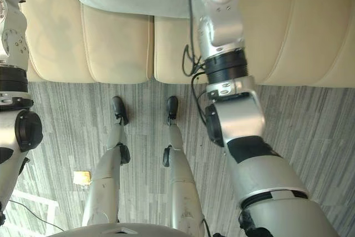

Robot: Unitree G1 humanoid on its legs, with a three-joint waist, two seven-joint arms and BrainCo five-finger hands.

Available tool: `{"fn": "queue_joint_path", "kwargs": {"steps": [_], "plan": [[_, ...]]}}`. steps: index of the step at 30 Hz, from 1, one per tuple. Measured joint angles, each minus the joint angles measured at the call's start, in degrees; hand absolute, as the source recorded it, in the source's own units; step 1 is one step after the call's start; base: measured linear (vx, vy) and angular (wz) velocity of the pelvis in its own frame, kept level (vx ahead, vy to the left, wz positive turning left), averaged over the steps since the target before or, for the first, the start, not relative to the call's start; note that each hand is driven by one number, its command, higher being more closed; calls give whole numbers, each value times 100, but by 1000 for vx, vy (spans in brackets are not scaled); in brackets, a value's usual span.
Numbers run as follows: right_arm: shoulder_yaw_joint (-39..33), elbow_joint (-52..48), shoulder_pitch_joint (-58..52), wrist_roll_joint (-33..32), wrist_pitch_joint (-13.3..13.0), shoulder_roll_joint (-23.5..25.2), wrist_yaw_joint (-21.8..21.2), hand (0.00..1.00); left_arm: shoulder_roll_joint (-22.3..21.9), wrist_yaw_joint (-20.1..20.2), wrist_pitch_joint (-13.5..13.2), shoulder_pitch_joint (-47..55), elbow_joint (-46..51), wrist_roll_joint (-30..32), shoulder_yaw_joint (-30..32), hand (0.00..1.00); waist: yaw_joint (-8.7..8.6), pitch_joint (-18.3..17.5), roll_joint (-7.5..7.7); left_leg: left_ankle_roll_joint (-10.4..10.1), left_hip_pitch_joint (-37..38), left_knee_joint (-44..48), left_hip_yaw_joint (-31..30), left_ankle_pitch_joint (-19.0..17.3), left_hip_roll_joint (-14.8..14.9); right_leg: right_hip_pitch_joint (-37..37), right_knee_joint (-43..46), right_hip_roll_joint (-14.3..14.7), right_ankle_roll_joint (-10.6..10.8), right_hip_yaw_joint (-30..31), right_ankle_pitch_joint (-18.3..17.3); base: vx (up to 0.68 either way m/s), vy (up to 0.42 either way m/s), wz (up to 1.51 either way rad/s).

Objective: Pick up cushions and gather them together orderly.

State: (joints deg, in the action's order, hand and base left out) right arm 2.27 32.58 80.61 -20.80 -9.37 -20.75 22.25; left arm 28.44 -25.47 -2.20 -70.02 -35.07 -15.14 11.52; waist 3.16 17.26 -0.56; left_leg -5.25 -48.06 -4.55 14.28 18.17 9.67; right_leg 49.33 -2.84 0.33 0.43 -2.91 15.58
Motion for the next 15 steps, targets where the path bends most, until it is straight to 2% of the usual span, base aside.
{"fn": "queue_joint_path", "kwargs": {"steps": [4, 9, 15], "plan": [[238, 622, 252, -753, 167, -599, -305, 0, 235, 253, -15, 106, -44, -339, -28, 0, 20, 0, 0, -11, 1, 1, -50, 38, -3, -42, 2, -9, 0, -74, 0, -20, 96, 7], [614, 1376, 333, -1362, 371, -908, -342, 0, 486, 426, -27, 245, -185, -735, -96, 0, 37, 0, 0, -96, 37, 2, -127, 107, -2, -119, 3, -15, -3, -139, -2, -15, 92, 7], [709, 1636, 329, -1608, 473, -1211, -321, 0, 806, 549, -39, 600, -185, -991, -130, 0, 28, 0, 0, -80, 43, 1, -156, 120, -10, -131, 20, -20, -18, -169, 8, -23, 86, 2]]}}
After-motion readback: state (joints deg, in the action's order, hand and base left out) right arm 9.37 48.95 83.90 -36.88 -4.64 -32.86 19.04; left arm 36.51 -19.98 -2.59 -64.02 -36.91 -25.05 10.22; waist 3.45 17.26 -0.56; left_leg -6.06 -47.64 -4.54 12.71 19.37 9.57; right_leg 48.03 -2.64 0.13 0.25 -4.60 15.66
